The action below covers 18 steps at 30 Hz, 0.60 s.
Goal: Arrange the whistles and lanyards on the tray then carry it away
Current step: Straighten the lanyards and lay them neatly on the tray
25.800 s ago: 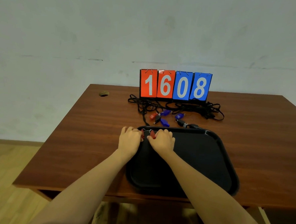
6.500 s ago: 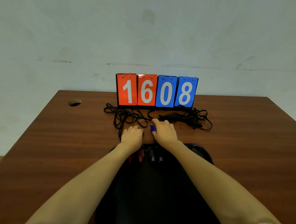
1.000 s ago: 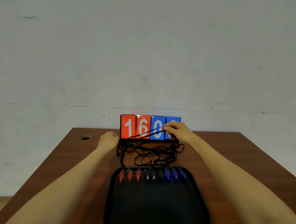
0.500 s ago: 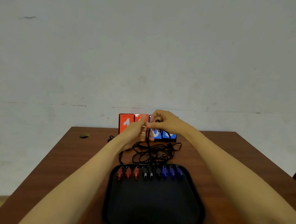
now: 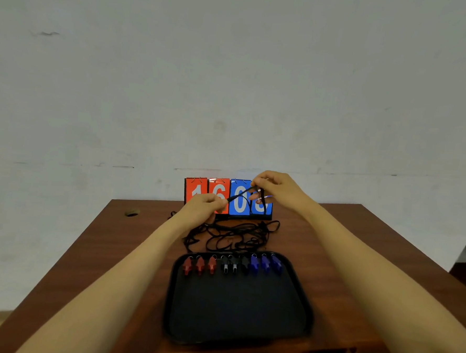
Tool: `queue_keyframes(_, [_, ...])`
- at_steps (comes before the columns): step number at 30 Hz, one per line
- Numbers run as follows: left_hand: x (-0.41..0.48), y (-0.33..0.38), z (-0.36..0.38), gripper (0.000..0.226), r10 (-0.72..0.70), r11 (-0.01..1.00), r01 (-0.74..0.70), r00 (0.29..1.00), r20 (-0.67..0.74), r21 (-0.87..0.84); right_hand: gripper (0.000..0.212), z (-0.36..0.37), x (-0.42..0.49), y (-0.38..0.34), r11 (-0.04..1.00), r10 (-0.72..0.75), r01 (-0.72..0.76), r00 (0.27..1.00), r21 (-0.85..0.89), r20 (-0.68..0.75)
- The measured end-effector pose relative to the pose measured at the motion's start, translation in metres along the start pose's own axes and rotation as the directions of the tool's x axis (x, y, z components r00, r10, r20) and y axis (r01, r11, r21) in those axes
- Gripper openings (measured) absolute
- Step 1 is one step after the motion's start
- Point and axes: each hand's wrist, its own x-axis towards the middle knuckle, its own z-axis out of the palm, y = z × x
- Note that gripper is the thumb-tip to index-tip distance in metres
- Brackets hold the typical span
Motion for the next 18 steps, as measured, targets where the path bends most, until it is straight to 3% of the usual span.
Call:
queue_keyframes(5, [-0.008, 0.008, 0.003, 0.023, -0.111, 0.976, 0.131, 0.987, 0.118, -0.175, 0.009, 0.003, -0.014, -0.013, 0.999, -0.035, 0.035, 0.999, -0.006, 0.011])
queue_keyframes(8, [-0.014, 0.016, 0.005, 0.039, -0.126, 0.913, 0.179, 0.979, 0.163, -0.367, 0.01, 0.004, -0.019, -0.019, 0.998, -0.059, 0.061, 0.997, -0.034, 0.043])
queue_keyframes(10, [-0.019, 0.025, 0.009, 0.047, -0.052, 0.952, 0.104, 0.981, 0.185, -0.289, 0.014, 0.006, -0.022, -0.021, 0.997, -0.065, 0.067, 0.996, -0.031, 0.063])
queue_keyframes(12, [-0.025, 0.032, 0.016, 0.04, 0.043, 0.976, 0.001, 0.979, 0.201, -0.216, 0.011, 0.009, -0.025, -0.024, 0.995, -0.083, 0.086, 0.995, -0.049, 0.057])
queue_keyframes(14, [-0.028, 0.035, 0.022, 0.031, 0.114, 0.969, -0.076, 0.982, 0.151, -0.235, 0.01, 0.011, -0.029, -0.027, 0.989, -0.109, 0.111, 0.994, -0.095, 0.034])
queue_keyframes(18, [-0.028, 0.032, 0.027, 0.027, 0.142, 0.973, -0.159, 0.984, -0.111, -0.167, 0.011, 0.008, -0.034, -0.023, 0.976, -0.119, 0.115, 0.993, -0.186, -0.01])
